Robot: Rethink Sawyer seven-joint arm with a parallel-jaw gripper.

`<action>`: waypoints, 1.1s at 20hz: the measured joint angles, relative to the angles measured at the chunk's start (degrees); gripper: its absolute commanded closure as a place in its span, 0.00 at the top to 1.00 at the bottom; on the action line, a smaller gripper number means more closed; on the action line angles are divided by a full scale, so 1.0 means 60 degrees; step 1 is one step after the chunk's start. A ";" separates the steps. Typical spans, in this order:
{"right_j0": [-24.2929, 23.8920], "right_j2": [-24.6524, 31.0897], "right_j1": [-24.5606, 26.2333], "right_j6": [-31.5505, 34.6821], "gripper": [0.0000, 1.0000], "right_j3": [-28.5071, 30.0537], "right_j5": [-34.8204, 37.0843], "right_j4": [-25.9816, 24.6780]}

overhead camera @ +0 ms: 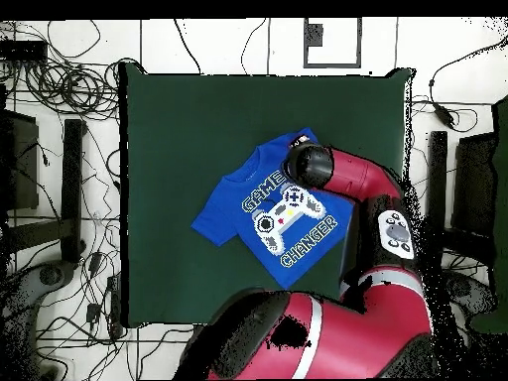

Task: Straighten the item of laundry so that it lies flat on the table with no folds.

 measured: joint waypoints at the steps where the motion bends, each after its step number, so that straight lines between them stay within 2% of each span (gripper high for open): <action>1: 0.0048 -0.0076 0.0095 0.0000 1.00 -0.0155 0.0016 0.0006; 15: 0.0564 -0.0613 0.0624 0.0000 1.00 -0.1246 0.0293 0.0139; 22: 0.0567 -0.0626 0.0742 0.0000 1.00 -0.1476 0.0293 0.0270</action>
